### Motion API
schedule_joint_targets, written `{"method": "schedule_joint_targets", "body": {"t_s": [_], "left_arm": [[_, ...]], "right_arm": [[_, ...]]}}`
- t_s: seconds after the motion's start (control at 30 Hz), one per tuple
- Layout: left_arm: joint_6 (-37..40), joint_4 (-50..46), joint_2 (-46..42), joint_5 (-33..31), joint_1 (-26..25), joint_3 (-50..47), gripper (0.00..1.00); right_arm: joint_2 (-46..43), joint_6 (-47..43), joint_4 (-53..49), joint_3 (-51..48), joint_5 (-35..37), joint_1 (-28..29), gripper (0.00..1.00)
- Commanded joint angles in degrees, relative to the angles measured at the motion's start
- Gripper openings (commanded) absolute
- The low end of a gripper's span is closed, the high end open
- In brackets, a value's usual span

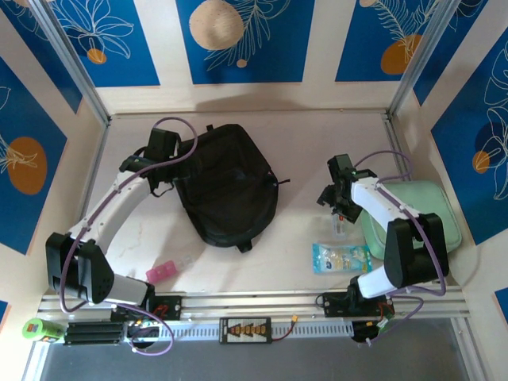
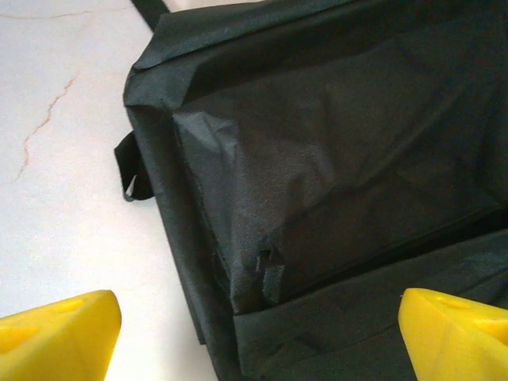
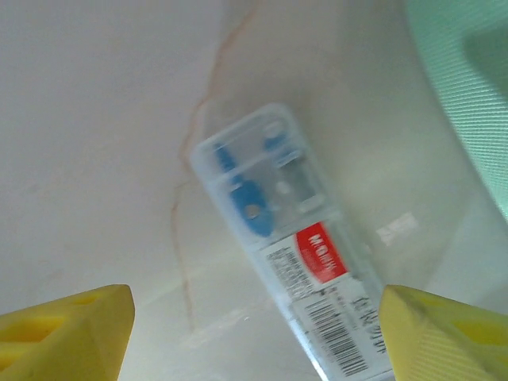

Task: Pack books, pencil case, and school supplies into a backpack

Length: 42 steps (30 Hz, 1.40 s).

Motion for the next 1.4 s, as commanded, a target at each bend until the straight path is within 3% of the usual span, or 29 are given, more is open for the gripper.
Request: {"method": "schedule_joint_targets", "body": {"t_s": [0.0,0.13,0.37,0.77,0.97,1.1,1.23,1.37], "left_arm": [[1.3,2.0,-0.2,2.7,0.6,-0.4,0.91],[2.1,2.2,-0.3,4.1,0.7,-0.7,0.95],[2.9,2.3,0.3,6.8,0.5,-0.7,0.96],[2.3,4.9,0.5,9.8,0.6,-2.1,0.99],[2.3,5.0,0.6,9.0,0.6,-2.1,1.0],[2.2,5.0,0.5,11.0,0.4,-2.1,1.0],[1.9,5.1,0.5,13.0,0.4,-2.1,1.0],[1.2,6.4,1.0,17.8,0.4,-2.4,0.98]], "right_arm": [[3.1,1.8,-2.8,1.4,4.5,-0.6,0.81],[6.2,0.5,-3.8,2.1,4.9,-1.1,0.85],[7.2,-1.0,-1.4,-1.0,-4.5,-1.3,0.89],[4.7,4.0,-3.0,-4.5,-3.6,3.1,0.71],[3.6,8.4,-1.8,-5.8,-4.2,3.3,0.68],[3.2,7.9,1.1,-6.6,-8.3,2.0,0.57],[2.7,8.0,1.9,-7.1,-7.0,2.1,0.48],[0.6,6.1,2.0,-6.0,-5.2,3.0,0.45]]}}
